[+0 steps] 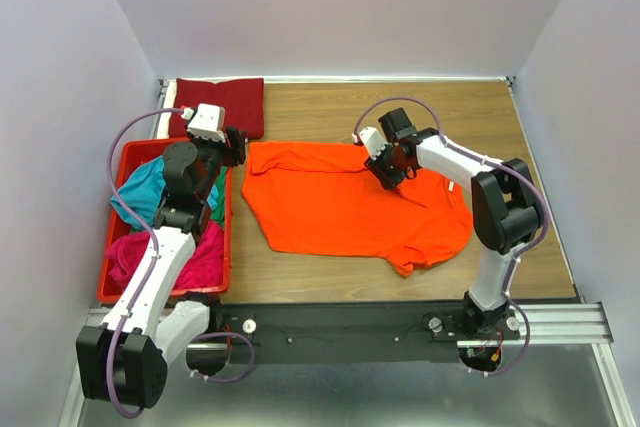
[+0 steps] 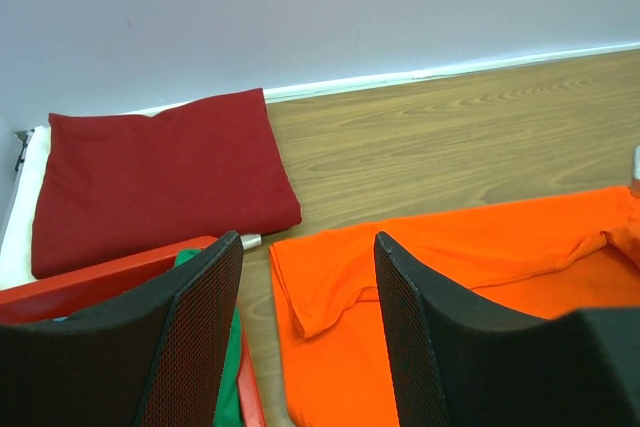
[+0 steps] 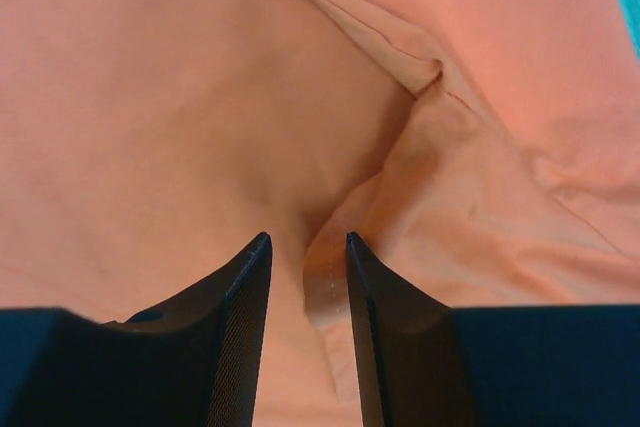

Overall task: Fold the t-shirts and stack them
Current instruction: Fold the tshirt

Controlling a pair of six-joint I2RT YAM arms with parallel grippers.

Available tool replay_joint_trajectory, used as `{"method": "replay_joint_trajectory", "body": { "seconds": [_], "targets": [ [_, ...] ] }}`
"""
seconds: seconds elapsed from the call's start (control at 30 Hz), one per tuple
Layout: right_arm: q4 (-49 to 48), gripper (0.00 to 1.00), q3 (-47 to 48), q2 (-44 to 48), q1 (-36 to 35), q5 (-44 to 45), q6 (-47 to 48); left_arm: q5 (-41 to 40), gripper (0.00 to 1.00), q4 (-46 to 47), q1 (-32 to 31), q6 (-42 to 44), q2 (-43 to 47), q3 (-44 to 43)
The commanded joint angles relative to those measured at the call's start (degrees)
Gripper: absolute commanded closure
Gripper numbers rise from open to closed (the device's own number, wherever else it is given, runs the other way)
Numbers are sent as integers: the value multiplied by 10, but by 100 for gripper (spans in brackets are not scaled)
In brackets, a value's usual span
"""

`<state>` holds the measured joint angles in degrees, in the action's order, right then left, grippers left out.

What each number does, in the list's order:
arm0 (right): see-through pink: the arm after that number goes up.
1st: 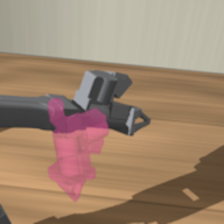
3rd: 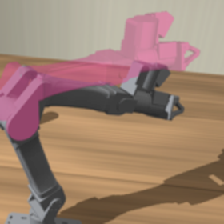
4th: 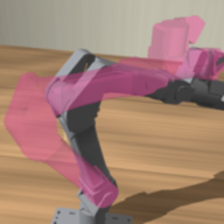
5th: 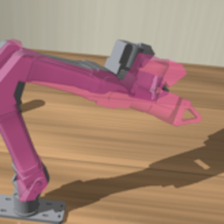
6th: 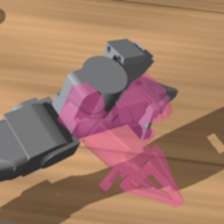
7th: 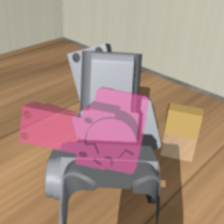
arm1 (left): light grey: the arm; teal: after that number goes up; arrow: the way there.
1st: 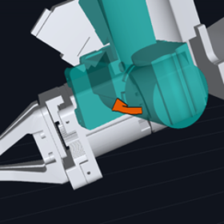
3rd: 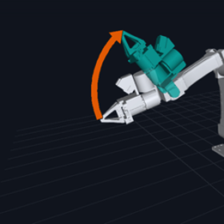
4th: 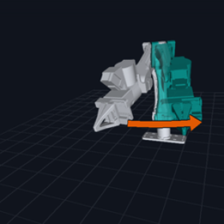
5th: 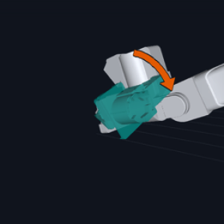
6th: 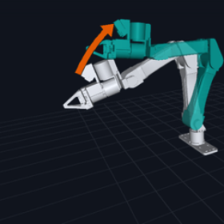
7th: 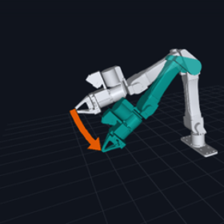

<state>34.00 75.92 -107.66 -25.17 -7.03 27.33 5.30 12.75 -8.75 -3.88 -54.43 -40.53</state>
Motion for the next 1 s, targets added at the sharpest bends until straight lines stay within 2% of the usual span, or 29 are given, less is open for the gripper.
{"method": "replay_joint_trajectory", "body": {
  "seconds": [0.0, 0.17, 0.27, 0.5, 0.57, 0.77, 0.97],
  "targets": [
    [2, 57, 18, -23, 2, 51, -17, 7, 37, 5, -4, 2, 8, -3],
    [-2, 55, 23, -34, 5, 68, -25, 5, 37, 4, -4, 3, 10, -3],
    [-6, 51, 25, -36, 7, 96, -27, 5, 37, 4, -4, 3, 10, -3],
    [-7, 53, 26, -47, 10, 105, -29, 4, 37, 3, -4, 3, 10, -4],
    [-8, 57, 28, -49, 9, 105, -29, 3, 37, 4, -4, 4, 11, -4],
    [-9, 79, 37, -51, 10, 103, -29, 2, 37, 3, -4, 4, 10, -3],
    [-7, 89, 46, -23, 10, 89, -32, 3, 37, 3, -4, 4, 8, -4]
  ]
}}
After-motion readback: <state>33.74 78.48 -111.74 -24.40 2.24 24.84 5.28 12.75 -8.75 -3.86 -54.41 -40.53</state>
